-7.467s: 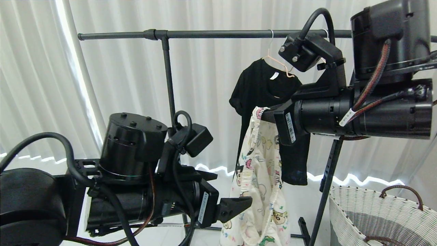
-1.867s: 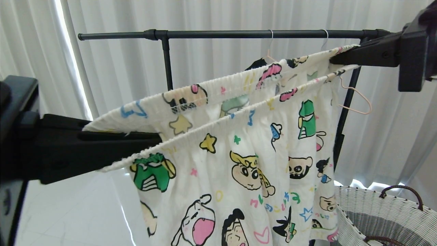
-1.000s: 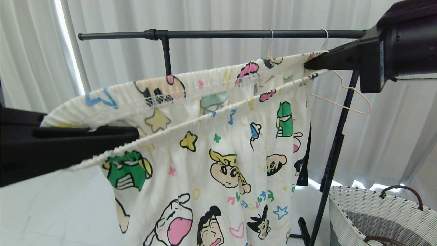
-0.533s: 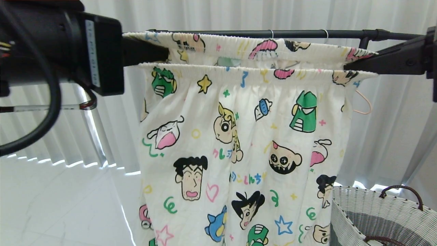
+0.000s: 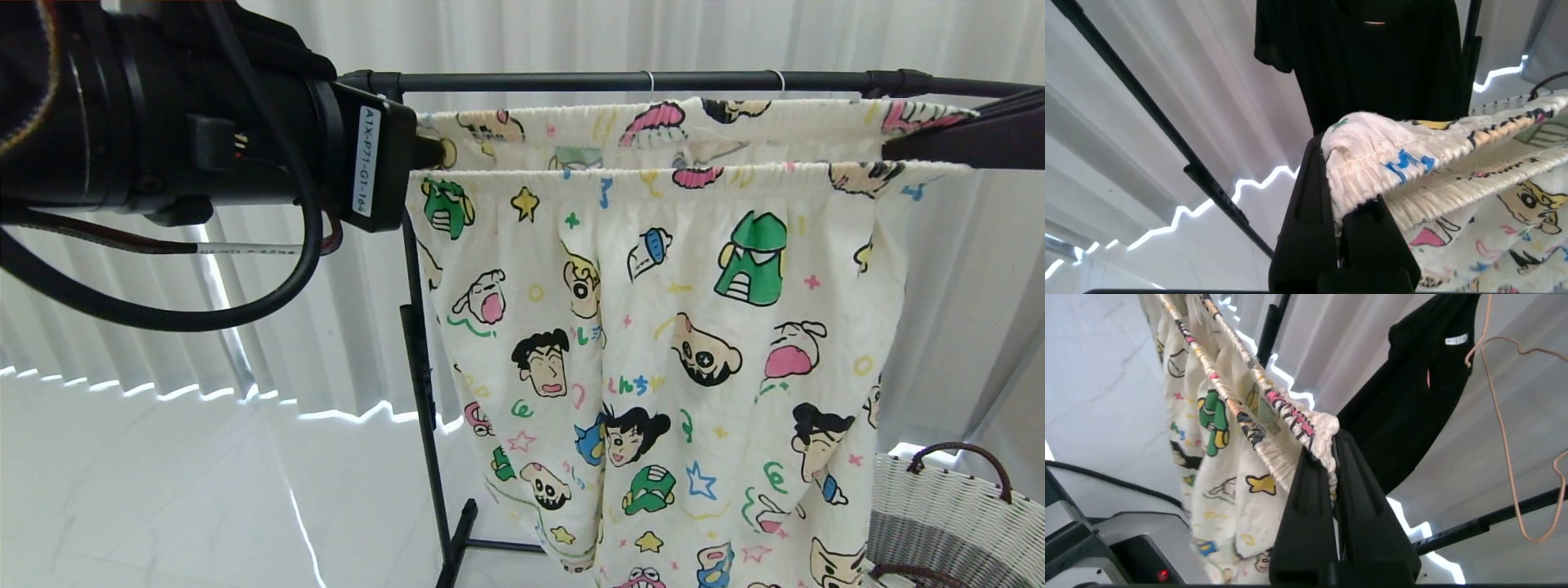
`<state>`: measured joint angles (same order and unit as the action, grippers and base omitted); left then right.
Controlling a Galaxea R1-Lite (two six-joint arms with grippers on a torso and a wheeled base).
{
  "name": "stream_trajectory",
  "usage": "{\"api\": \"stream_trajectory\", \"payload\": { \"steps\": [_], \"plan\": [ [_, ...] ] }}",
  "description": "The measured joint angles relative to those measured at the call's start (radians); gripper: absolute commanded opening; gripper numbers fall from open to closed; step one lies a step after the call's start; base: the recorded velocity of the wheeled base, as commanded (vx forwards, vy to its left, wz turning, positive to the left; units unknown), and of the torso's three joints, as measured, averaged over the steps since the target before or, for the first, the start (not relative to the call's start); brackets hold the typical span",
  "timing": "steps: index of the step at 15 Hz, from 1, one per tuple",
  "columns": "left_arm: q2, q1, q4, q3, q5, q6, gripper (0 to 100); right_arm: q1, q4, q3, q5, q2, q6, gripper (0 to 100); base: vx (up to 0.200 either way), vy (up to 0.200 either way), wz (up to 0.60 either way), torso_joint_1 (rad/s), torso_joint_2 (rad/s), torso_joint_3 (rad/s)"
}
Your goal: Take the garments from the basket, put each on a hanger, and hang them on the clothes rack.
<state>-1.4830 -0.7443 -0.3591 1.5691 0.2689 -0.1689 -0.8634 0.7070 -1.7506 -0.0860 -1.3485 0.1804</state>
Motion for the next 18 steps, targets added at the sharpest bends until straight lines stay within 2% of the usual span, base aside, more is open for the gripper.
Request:
{"api": "stream_trajectory", "payload": {
  "steps": [2, 3, 9, 11, 13, 15, 16, 18],
  "plan": [
    [-0.002, -0.001, 0.000, 0.000, 0.000, -0.001, 0, 0.001, 0.000, 0.002, 0.000, -0.001, 0.000, 0, 0.000, 0.000, 0.00, 0.000, 0.00, 0.000],
    [-0.002, -0.001, 0.000, 0.000, 0.000, -0.001, 0, 0.001, 0.000, 0.003, 0.000, -0.002, 0.000, 100, 0.000, 0.000, 0.00, 0.000, 0.00, 0.000],
    [-0.004, 0.000, -0.001, -0.001, 0.004, -0.001, 0, 0.000, -0.002, 0.039, -0.001, 0.007, 0.002, 100, 0.000, 0.000, 0.00, 0.000, 0.00, 0.000],
    [-0.002, 0.001, 0.000, -0.009, 0.007, -0.002, 0, 0.008, 0.001, 0.069, -0.024, 0.027, 0.003, 100, 0.000, 0.000, 0.00, 0.000, 0.00, 0.000],
    [0.018, 0.023, 0.000, -0.045, 0.017, -0.032, 0, 0.066, 0.087, 0.110, -0.182, 0.061, 0.004, 100, 0.000, 0.000, 0.00, 0.000, 0.00, 0.000],
    [0.068, 0.093, 0.000, -0.131, 0.026, -0.125, 0, 0.165, 0.257, 0.130, -0.346, 0.095, 0.004, 100, 0.000, 0.000, 0.00, 0.000, 0.00, 0.000],
    [0.100, 0.140, 0.000, -0.181, 0.022, -0.160, 0, 0.215, 0.310, 0.140, -0.401, 0.111, 0.001, 100, 0.000, 0.000, 0.00, 0.000, 0.00, 0.000],
    [0.171, 0.234, 0.000, -0.287, 0.009, -0.188, 0, 0.302, 0.303, 0.201, -0.429, 0.150, 0.000, 100, 0.000, 0.000, 0.00, 0.000, 0.00, 0.000]
  ]
}}
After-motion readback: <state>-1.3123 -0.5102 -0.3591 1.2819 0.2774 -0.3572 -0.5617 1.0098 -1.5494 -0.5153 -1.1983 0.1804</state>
